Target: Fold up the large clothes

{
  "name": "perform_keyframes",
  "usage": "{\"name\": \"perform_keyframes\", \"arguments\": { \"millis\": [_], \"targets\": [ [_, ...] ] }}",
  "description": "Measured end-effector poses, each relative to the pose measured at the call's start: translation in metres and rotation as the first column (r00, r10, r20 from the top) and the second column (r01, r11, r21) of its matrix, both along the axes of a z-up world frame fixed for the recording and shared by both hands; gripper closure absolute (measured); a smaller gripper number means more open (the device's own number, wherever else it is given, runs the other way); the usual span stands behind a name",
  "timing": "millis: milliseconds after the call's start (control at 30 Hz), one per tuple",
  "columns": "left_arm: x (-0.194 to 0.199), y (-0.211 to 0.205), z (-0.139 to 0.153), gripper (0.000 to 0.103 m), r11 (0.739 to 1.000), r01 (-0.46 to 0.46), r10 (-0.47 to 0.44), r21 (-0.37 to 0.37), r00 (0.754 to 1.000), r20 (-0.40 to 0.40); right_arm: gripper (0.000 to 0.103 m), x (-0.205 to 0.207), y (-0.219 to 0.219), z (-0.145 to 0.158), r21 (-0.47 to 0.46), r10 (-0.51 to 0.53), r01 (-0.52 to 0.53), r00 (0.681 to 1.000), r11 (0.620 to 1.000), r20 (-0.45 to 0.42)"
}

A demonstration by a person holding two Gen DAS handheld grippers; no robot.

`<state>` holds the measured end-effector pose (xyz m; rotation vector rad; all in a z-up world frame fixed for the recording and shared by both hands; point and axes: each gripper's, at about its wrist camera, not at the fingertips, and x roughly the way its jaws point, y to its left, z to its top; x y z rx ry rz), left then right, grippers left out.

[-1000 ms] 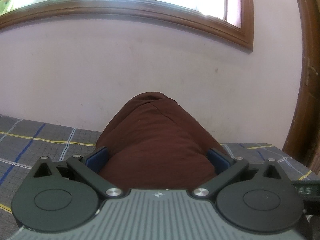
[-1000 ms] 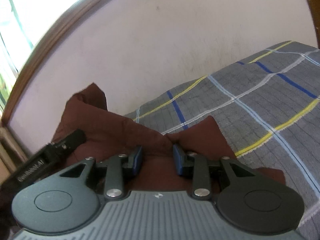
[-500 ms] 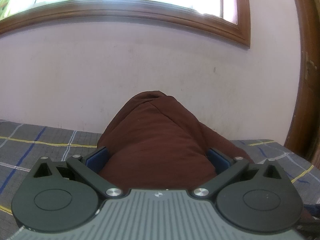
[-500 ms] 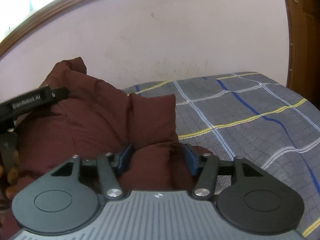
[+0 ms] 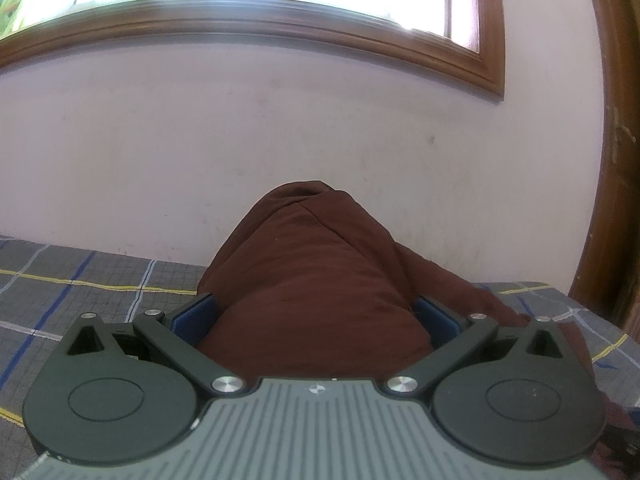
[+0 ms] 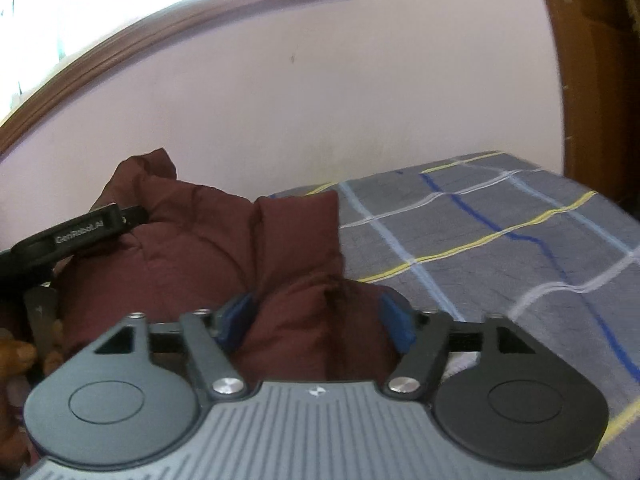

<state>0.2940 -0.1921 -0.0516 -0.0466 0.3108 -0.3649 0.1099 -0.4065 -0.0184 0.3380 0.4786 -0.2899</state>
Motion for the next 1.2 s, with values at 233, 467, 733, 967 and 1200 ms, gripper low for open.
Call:
{"name": "perform_keyframes", "arguments": {
  "millis": [233,467,733,967,1200],
  "targets": [
    [0.000,0.002,0.000,0.000,1.000,-0.002,0.002,-0.017,1.000,-0.004,0.001,-0.037,-0.002,0.005,0.086,0.003,-0.001,1.000,0.996,-0.019],
    [0.000,0.006,0.000,0.000,1.000,0.000,0.000,-0.031,1.000,-0.010,0.001,-0.032,-0.024,-0.017,0.329,0.085,-0.078,0.996,0.941,-0.005],
    [0.004,0.012,0.000,0.000,0.998,-0.002,0.000,-0.063,1.000,-0.026,0.000,0.019,-0.046,-0.042,0.533,0.272,-0.250,0.961,0.808,0.038],
    [0.003,0.014,0.000,0.000,0.997,-0.006,0.004,-0.076,1.000,-0.028,0.000,0.038,-0.053,-0.049,0.515,0.377,-0.359,0.923,0.778,0.074],
    [0.002,0.014,0.001,0.000,0.998,-0.006,0.004,-0.069,1.000,-0.021,0.000,0.039,-0.060,-0.053,0.495,0.436,-0.426,0.894,0.757,0.103]
  ]
}}
